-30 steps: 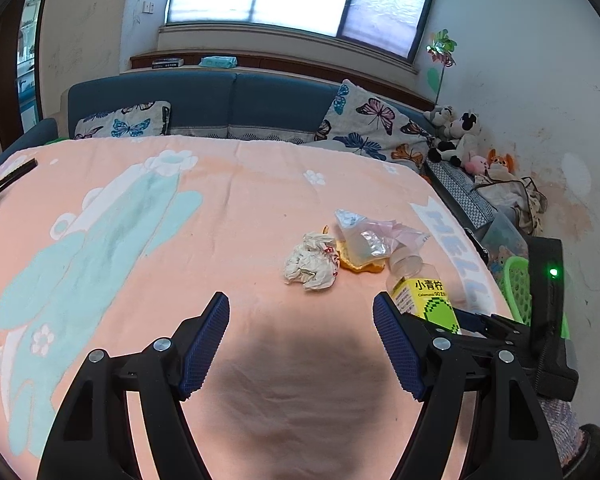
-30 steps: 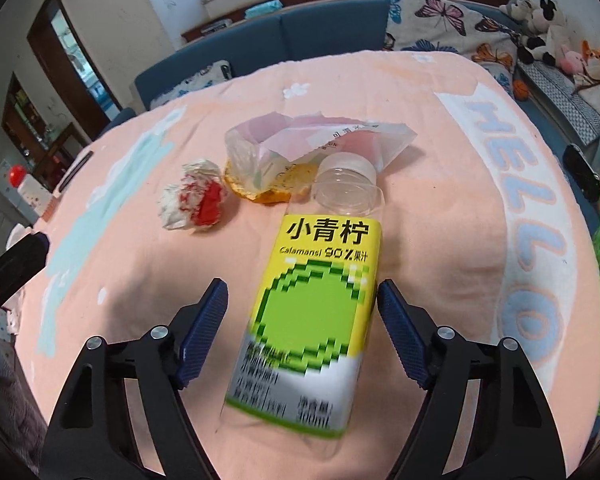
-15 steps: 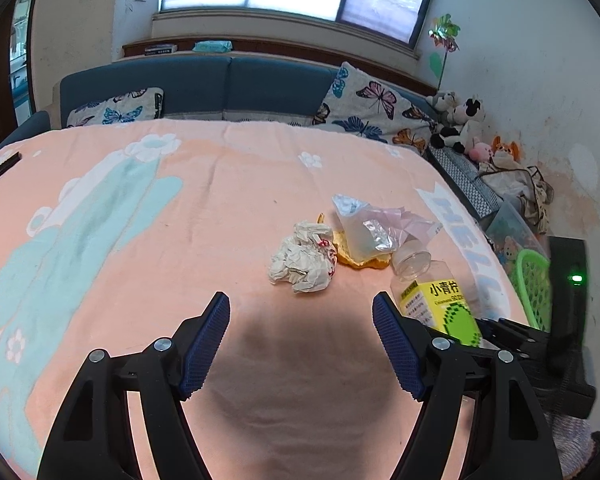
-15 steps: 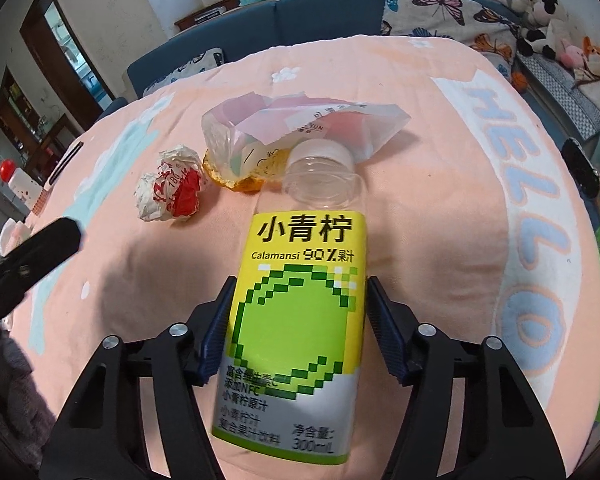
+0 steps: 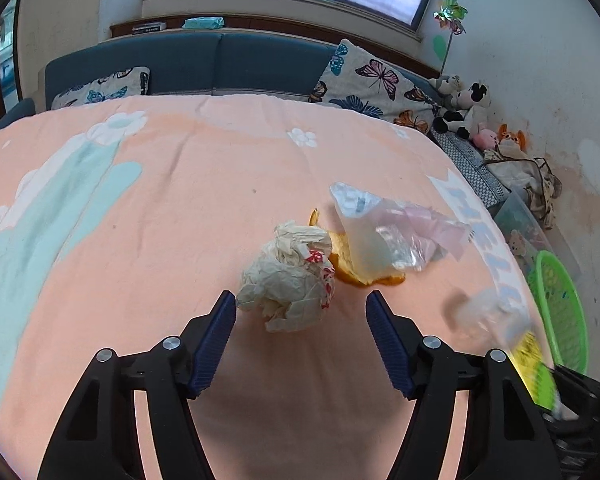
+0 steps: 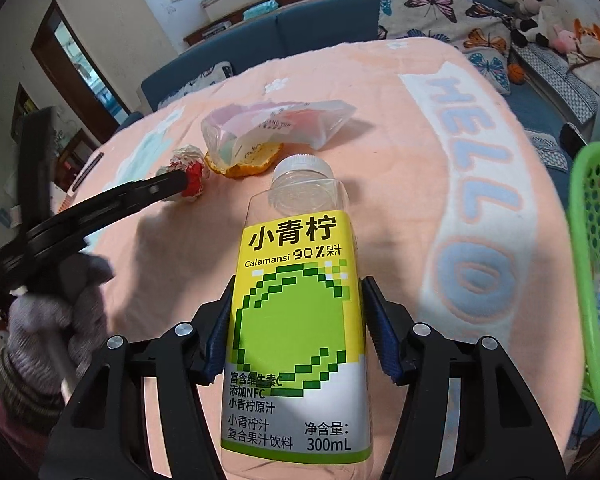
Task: Collect trash
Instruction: 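Carry the juice bottle to the basket with right while left grasps the crumpled white bag, then drop the juice bottle into the basket with right while left drops the crumpled bag in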
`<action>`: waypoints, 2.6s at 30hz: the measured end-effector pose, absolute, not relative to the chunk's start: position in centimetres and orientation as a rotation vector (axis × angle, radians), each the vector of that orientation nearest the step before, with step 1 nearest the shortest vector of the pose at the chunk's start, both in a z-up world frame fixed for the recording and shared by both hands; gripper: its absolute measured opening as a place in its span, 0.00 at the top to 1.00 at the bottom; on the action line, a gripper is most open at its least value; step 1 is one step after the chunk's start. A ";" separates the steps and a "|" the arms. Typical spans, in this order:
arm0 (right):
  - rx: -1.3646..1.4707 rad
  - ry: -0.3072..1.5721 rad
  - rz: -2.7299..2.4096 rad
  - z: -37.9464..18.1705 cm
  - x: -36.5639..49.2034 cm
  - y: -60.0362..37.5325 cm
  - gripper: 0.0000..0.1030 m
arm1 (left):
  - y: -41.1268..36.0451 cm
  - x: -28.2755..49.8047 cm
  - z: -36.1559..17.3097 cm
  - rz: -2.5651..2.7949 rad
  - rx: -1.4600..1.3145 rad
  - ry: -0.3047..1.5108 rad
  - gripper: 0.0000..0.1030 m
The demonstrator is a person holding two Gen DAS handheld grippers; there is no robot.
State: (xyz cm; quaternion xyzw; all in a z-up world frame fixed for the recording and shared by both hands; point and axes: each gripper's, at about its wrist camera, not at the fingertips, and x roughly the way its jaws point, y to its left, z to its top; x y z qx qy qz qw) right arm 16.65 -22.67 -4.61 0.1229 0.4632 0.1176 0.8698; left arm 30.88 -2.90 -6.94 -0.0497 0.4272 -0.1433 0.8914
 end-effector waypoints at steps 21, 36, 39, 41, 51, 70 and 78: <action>0.365 0.863 0.130 -0.8 11.4 -32.7 0.42 | -3.4 33.7 -8.2 -0.304 -0.075 0.896 0.48; 0.405 0.934 -0.165 -3.9 11.4 -45.6 0.42 | -1.6 29.8 -5.7 -0.310 -0.071 0.820 0.57; 0.427 0.969 -0.196 -5.4 11.7 -47.6 0.42 | -1.1 28.7 -4.7 -0.312 -0.077 0.811 0.57; 0.430 1.000 -0.224 -6.6 11.9 -48.7 0.42 | -1.2 28.1 -4.0 -0.316 -0.083 0.805 0.57; 0.457 1.098 -0.272 -9.4 13.5 -50.5 0.42 | -5.5 25.1 -1.2 -0.425 -0.052 0.765 0.57; 0.422 0.954 -0.221 -4.3 7.9 -51.2 0.38 | -22.7 21.5 0.8 -0.719 0.051 0.764 0.57; 0.411 0.869 -0.202 -1.8 4.0 -51.5 0.35 | -29.4 20.1 -0.7 -0.782 0.122 0.806 0.57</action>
